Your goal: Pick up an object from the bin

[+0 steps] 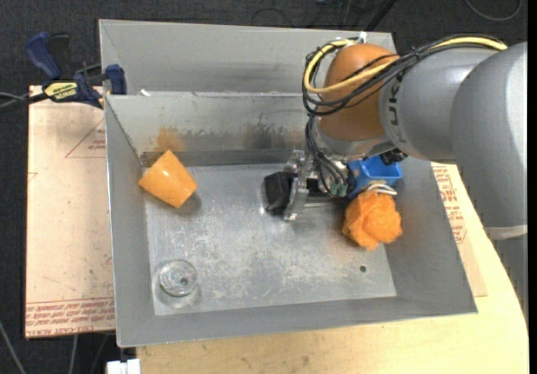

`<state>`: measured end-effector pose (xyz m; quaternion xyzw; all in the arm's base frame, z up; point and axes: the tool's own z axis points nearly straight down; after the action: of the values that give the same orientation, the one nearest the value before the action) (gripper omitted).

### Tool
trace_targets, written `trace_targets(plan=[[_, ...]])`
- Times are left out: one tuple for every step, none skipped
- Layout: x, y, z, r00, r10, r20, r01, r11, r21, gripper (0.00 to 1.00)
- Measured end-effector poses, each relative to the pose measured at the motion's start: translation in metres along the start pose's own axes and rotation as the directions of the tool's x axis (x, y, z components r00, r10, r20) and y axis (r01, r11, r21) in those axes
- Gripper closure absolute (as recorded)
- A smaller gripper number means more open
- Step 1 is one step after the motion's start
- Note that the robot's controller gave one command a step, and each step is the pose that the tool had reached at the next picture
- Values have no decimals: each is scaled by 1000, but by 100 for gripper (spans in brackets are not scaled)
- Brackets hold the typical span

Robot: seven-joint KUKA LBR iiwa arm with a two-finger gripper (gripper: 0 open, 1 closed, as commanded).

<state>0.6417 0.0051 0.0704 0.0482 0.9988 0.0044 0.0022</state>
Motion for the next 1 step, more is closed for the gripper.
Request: trace_targets(plan=[[0,0,0,1000,0,0,0,1000,0,100]])
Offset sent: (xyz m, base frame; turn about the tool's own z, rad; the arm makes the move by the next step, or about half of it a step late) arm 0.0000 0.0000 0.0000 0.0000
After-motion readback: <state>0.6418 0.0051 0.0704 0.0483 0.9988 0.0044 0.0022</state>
